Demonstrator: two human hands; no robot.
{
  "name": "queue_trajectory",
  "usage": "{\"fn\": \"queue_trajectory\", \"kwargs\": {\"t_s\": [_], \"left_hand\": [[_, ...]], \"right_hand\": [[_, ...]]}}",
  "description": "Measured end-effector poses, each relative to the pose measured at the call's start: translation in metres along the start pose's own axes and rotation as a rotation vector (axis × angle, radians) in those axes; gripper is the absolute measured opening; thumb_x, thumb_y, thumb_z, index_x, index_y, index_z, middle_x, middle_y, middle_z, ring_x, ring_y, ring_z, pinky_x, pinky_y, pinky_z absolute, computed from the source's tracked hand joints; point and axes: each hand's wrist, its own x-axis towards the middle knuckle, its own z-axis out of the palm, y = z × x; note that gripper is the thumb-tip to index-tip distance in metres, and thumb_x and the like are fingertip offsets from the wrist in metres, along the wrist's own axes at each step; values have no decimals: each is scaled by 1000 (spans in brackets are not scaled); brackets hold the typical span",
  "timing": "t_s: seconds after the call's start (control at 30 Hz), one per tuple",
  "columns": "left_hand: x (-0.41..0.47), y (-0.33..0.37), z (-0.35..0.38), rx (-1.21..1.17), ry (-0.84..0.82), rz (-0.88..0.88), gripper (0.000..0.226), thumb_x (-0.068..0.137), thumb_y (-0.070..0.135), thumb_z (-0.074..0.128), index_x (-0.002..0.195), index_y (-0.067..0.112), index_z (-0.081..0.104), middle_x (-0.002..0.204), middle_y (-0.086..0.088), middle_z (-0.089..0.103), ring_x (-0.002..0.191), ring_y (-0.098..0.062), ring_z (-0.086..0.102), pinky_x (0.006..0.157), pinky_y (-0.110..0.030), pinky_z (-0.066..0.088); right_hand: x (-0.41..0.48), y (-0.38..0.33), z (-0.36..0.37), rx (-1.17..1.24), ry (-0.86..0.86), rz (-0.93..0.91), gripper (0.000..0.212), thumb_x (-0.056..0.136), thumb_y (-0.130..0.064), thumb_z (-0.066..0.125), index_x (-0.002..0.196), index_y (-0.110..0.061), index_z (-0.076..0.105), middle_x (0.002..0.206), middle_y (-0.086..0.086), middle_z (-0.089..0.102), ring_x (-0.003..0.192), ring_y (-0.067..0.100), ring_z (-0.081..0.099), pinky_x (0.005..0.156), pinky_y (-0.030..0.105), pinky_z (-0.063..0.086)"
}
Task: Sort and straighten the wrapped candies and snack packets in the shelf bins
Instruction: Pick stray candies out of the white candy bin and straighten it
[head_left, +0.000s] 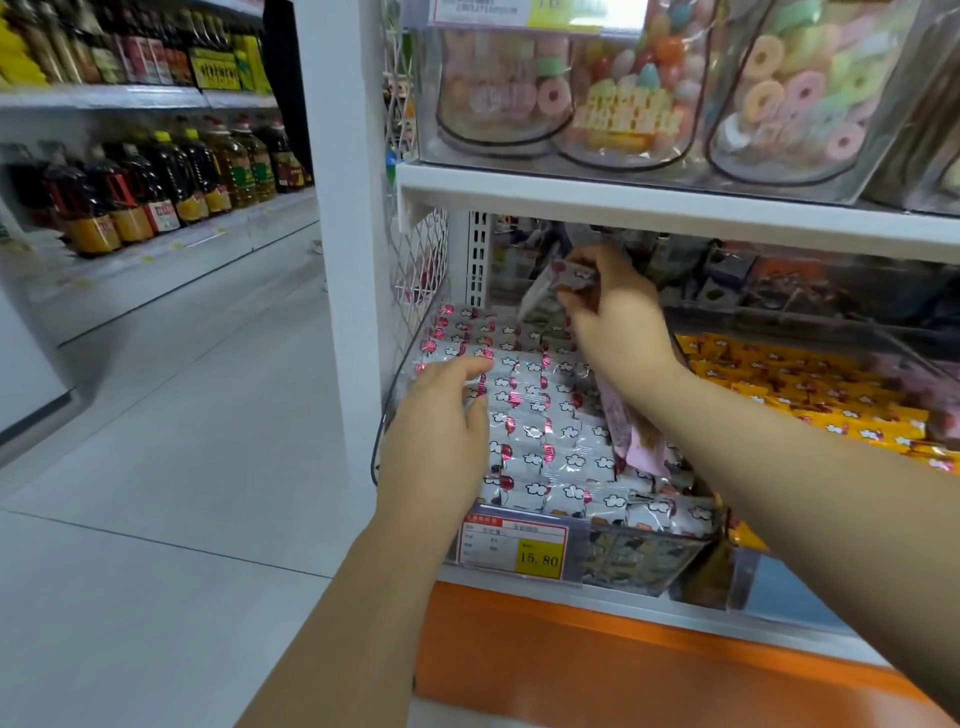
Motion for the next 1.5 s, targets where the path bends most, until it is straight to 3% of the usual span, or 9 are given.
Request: {"fn": "queue_trajectory", "kwargs": {"t_s": [0.13, 0.43, 0.67, 0.77, 0.83, 0.93, 1.17, 1.33, 1.5], "left_hand": [[3, -1, 4, 229, -20, 44, 33, 96, 20, 49, 126, 32, 55, 130, 9, 55, 101, -9, 59, 86, -24, 44], [7, 0, 7, 305, -23, 29, 32, 96, 23, 49, 126, 34, 55, 124, 12, 60, 104, -8, 58, 96, -32, 45], [7, 0, 8, 318, -30, 28, 32, 96, 24, 48, 125, 34, 56, 123, 13, 61, 106, -7, 57, 99, -32, 43], [7, 0, 8, 319, -26, 25, 32, 96, 24, 48, 125, 34, 56, 123, 13, 61, 107, -8, 57, 99, -31, 42], [7, 0, 8, 319, -25, 29, 32, 96, 24, 48, 125, 35, 56, 123, 14, 60, 108, -7, 57, 99, -30, 42], [6, 0, 7, 320, -22, 37, 32, 96, 24, 48, 125, 35, 56, 123, 15, 60, 107, -7, 57, 99, -29, 42], [5, -1, 7, 290, -19, 53, 31, 96, 23, 49, 124, 31, 58, 122, 11, 62, 104, -9, 58, 96, -31, 45], [4, 3, 7, 292, 4, 67, 30, 96, 20, 49, 123, 29, 59, 122, 9, 62, 103, -10, 59, 94, -31, 47], [-1, 9, 6, 282, 21, 99, 30, 96, 19, 48, 123, 26, 59, 124, 7, 60, 109, -14, 56, 97, -37, 45]], "right_hand": [[22, 16, 18, -54, -33, 93, 31, 94, -12, 53, 124, -16, 47, 116, 6, 61, 86, 20, 58, 64, 23, 39], [52, 36, 43, -151, -179, 77, 23, 94, -8, 52, 116, -12, 54, 119, 4, 59, 98, 17, 58, 83, 26, 44], [57, 54, 58, -384, -537, 134, 66, 85, 14, 38, 137, -26, 47, 153, 12, 25, 125, 34, 46, 75, 25, 47], [60, 58, 59, -366, -584, 163, 68, 84, 11, 36, 135, -32, 48, 155, 10, 20, 93, 21, 57, 62, 26, 45], [62, 60, 61, -351, -620, 162, 67, 85, 8, 36, 135, -35, 46, 156, 10, 19, 64, 11, 37, 50, 22, 30], [56, 54, 52, -351, -623, 158, 61, 91, 4, 34, 139, -33, 42, 154, 10, 23, 66, 17, 47, 42, 19, 32], [23, 14, -17, -299, -485, 138, 36, 99, -29, 42, 131, -17, 50, 133, 6, 53, 105, 21, 57, 81, 21, 42], [-32, -2, -54, -788, -558, 69, 60, 87, -66, 37, 135, -30, 43, 133, 2, 53, 117, 25, 53, 90, 37, 43], [-57, -7, -59, -524, -612, -31, 58, 86, -41, 57, 139, -28, 37, 134, 2, 46, 117, 22, 49, 97, 33, 39]]}}
